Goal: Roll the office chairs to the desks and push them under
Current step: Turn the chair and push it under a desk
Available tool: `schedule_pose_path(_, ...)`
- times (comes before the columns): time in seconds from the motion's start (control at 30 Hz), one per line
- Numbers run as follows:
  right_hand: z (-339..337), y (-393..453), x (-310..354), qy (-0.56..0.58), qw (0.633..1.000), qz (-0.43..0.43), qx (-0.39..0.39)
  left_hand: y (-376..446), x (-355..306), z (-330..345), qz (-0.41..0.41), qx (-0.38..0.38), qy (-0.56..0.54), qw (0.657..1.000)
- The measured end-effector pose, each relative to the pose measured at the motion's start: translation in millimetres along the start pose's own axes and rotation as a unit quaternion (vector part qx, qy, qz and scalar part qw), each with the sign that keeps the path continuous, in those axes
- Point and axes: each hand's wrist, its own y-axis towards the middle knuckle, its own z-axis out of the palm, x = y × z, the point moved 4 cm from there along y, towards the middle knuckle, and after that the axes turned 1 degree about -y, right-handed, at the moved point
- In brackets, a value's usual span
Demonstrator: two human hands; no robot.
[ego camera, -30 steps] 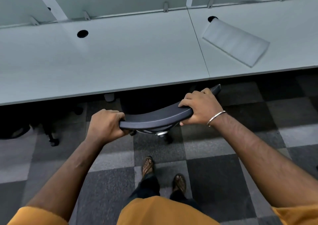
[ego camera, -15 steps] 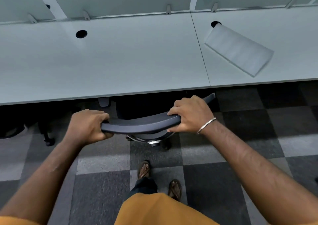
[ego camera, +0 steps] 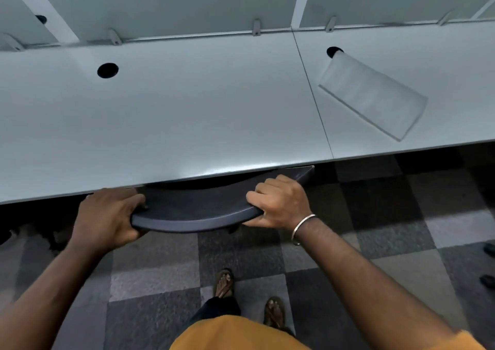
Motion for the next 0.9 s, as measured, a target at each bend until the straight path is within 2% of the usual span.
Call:
schedule_pose_path(0.3, -9.7, 4.5, -1.8, -0.004, 1.000, 0.015, 0.023, 3.6, -2.2, 2.5, 0.019, 0.002, 0.013, 1.000)
schedule_pose_path(0.53, -30.4, -7.7, -14.7, 0.009, 0.987, 0.074, 0.141, -14.8, -44.7, -2.0, 0.047, 0.016, 0.011, 0.999)
schedule_pose_path(0.67, -36.4, -9.8, -26.2, -0.010, 0.975, 0.071, 0.209, -25.4, -64.9, 1.9, 0.059, 0.017, 0.013, 0.998)
schedule_pose_path(0.9, -28.9, 7.8, 2.7, -0.013, 0.977, 0.088, 0.192, -13.6, -26.3, -15.8, 0.050, -0.022, -0.026, 0.998)
